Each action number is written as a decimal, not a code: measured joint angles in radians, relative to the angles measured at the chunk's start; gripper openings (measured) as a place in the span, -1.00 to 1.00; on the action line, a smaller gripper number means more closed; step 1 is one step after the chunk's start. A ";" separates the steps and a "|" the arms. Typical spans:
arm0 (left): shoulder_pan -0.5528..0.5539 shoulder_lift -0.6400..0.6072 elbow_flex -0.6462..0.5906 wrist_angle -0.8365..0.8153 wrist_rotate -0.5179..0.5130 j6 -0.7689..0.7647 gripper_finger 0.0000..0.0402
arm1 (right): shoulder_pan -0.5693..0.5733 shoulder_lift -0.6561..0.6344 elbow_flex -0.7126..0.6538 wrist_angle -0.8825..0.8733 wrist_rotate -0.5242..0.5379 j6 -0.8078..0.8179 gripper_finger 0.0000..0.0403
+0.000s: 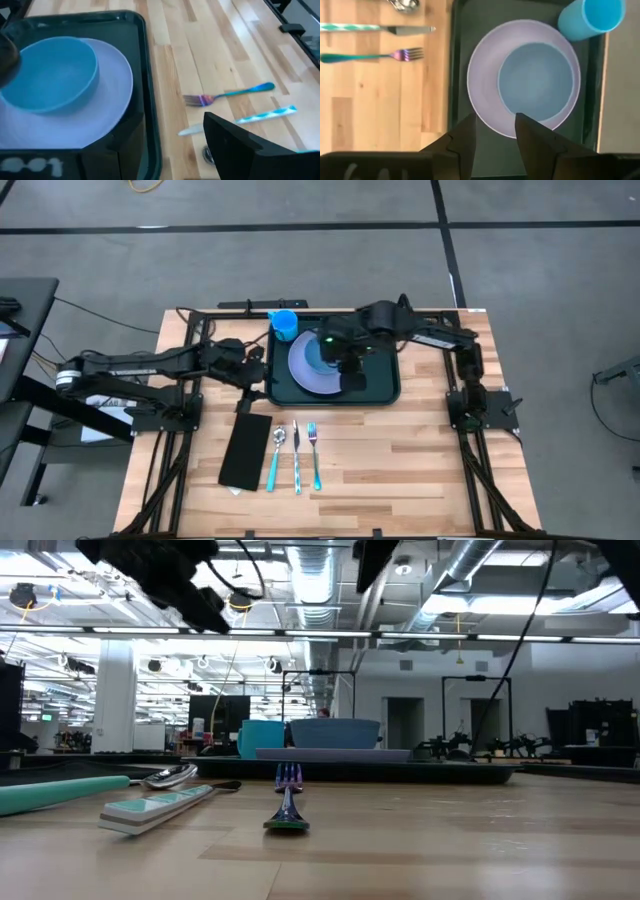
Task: Set up tray
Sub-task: Put the table napkin to the right of the purple plate on the tray
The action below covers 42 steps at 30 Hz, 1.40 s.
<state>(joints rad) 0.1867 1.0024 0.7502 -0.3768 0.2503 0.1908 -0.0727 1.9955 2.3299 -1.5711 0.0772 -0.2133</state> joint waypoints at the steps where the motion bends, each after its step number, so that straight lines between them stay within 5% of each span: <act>1: 0.000 0.022 0.000 0.029 -0.001 0.007 -0.04 | 0.006 -0.017 0.000 0.000 0.000 0.004 -0.37; 7: 0.000 0.161 0.000 0.123 0.001 -0.236 -0.04 | 0.040 -0.082 0.000 0.000 0.000 0.031 -0.37; 14: -0.070 0.287 0.001 -0.018 0.393 -0.341 -0.04 | 0.069 -0.101 0.000 0.000 0.000 0.042 -0.37; 18: -0.200 0.293 -0.007 -0.082 0.470 -0.524 -0.04 | 0.073 -0.101 0.000 0.000 0.000 0.049 -0.37; 22: -0.352 0.265 -0.008 -0.168 0.359 -0.699 -0.04 | 0.073 -0.101 0.000 0.000 0.000 0.049 -0.37; 34: -0.785 0.283 -0.008 -0.215 -0.270 -0.959 -0.04 | 0.072 -0.100 -0.001 0.000 0.000 0.067 -0.37; 42: -0.932 0.469 -0.007 -0.208 -0.291 -1.069 -0.04 | 0.072 -0.097 -0.001 0.000 -0.001 0.048 -0.37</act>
<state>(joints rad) -0.7457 1.4717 0.7429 -0.5847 -0.0410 -0.8780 -0.0002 1.8988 2.3287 -1.5711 0.0765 -0.1650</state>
